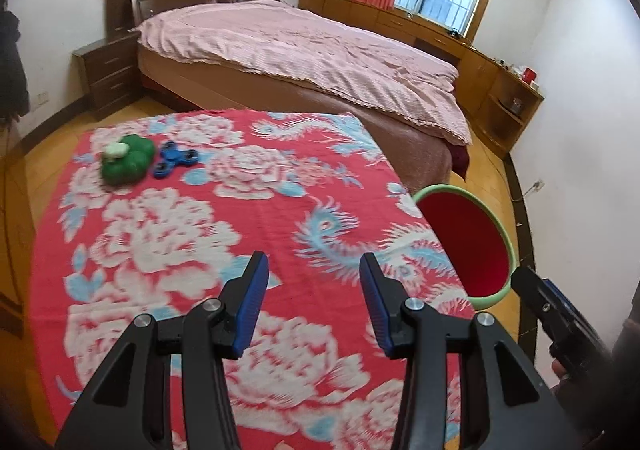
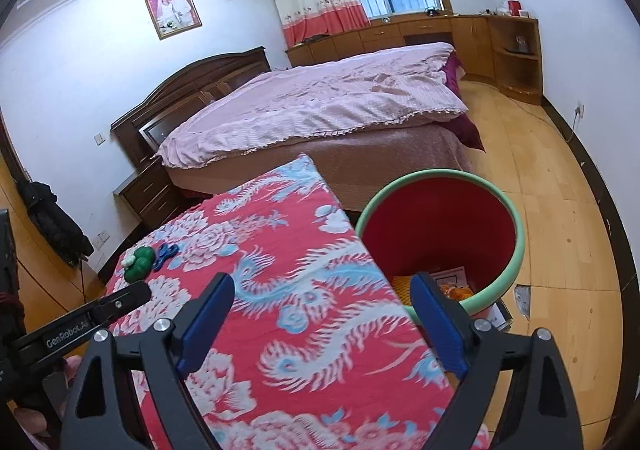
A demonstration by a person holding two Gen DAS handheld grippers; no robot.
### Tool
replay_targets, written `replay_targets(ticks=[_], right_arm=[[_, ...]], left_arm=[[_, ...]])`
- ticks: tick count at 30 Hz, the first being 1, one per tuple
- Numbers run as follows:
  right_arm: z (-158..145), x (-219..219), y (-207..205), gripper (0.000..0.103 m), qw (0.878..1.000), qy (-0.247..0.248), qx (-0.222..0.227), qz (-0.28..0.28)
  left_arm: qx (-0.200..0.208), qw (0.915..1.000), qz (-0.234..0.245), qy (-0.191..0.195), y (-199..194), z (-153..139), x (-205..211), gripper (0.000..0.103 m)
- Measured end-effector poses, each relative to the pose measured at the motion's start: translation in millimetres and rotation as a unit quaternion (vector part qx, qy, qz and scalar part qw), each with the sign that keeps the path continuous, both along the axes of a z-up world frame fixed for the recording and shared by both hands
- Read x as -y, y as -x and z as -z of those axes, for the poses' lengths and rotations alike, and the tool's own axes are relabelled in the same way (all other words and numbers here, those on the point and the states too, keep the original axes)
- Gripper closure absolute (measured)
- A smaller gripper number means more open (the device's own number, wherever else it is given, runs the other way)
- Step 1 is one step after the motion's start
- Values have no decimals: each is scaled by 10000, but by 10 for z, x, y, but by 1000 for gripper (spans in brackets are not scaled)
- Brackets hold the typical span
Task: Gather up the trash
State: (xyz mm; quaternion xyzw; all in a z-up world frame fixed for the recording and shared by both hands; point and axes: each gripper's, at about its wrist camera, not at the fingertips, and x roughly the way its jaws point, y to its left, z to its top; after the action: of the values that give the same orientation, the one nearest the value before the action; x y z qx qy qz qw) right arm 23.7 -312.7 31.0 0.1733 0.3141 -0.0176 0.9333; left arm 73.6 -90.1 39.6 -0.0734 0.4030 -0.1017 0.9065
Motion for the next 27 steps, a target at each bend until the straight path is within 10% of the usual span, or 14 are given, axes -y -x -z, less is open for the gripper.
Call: replay_targets(ticks=[27], right_arm=[[-16, -616, 462, 2, 9985, 332, 186, -394]], left_arm=[[466, 9952, -793, -348, 570, -4, -556, 55]])
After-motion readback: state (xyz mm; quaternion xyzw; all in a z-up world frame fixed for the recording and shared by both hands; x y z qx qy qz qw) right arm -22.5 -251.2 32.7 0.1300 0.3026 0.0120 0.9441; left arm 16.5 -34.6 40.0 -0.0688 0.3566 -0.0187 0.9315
